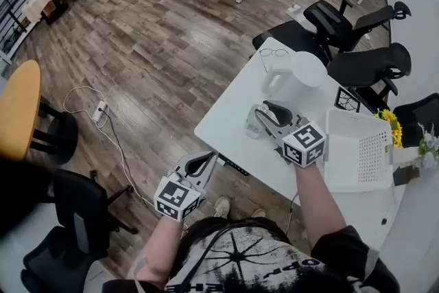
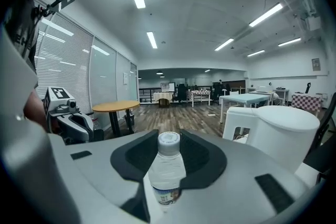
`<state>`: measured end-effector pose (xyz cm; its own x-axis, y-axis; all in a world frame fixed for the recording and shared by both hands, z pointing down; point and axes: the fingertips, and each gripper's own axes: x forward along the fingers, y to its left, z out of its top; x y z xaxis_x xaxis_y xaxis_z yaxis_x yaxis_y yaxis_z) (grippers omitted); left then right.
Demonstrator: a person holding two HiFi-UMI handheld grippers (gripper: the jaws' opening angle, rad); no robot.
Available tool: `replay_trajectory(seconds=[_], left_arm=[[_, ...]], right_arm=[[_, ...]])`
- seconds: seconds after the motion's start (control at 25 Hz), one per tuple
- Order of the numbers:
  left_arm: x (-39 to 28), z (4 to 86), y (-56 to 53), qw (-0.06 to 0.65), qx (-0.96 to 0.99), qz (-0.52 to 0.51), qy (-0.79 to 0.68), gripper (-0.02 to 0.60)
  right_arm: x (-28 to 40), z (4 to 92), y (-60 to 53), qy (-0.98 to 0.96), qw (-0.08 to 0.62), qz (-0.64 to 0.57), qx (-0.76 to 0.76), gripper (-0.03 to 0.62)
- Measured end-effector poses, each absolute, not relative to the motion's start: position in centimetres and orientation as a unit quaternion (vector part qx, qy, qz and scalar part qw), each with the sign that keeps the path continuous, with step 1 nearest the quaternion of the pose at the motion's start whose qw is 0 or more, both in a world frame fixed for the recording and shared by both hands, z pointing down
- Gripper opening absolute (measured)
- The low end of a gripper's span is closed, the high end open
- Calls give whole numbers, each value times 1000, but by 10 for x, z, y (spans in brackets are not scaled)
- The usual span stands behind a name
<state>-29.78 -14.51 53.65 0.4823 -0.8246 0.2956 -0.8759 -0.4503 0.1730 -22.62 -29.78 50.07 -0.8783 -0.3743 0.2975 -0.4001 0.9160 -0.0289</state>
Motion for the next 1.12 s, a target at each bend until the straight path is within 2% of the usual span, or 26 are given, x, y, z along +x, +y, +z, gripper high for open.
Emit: replay_trajectory(seconds=[1.12], left_arm=[[-305, 539, -153, 160, 851, 78, -494, 9]], right_arm=[[-222, 512, -298, -965, 108, 50, 232, 143]])
